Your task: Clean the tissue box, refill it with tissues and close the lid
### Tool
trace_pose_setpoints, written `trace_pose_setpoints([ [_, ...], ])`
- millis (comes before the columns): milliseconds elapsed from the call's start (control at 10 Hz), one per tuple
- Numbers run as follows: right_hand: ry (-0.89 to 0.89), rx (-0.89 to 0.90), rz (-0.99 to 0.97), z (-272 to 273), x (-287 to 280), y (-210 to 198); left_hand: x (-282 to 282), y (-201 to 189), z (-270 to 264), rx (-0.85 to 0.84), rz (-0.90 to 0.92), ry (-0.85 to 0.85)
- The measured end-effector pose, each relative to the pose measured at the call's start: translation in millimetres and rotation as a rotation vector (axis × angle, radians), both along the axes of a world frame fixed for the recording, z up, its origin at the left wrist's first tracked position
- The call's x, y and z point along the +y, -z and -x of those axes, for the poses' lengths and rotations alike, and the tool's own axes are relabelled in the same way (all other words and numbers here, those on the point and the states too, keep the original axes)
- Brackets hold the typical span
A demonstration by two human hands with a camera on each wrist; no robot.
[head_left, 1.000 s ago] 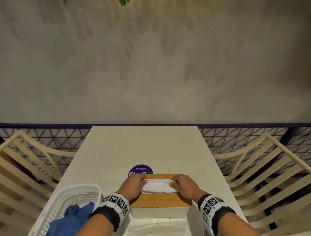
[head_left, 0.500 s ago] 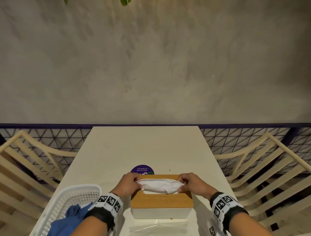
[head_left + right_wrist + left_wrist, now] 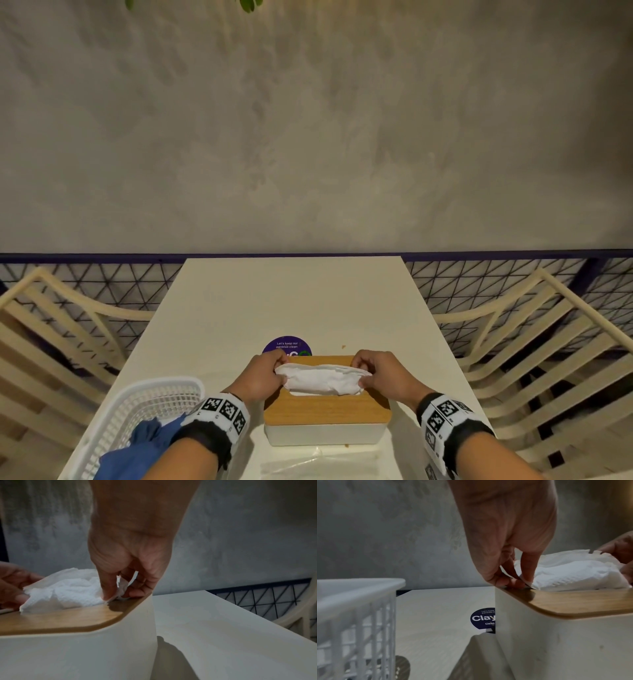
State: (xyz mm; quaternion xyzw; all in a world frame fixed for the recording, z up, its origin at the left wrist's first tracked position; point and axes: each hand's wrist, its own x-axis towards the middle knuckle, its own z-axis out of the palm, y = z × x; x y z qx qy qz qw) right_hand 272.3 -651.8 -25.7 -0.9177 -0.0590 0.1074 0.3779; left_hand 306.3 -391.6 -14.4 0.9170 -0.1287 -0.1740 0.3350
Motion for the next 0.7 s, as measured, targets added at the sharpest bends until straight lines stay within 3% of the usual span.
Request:
trace_pose_setpoints([
  [500, 0.194, 0.040, -0.062, 4.9, -8.1, -0.5, -4.8, -3.4, 5.5, 0.005, 0.004, -0.054],
  [700, 0.217, 0.009, -0.065, 16.8, -16.3, -4.5, 6.4, -4.7, 13.4, -0.014, 0.101, -0.174],
])
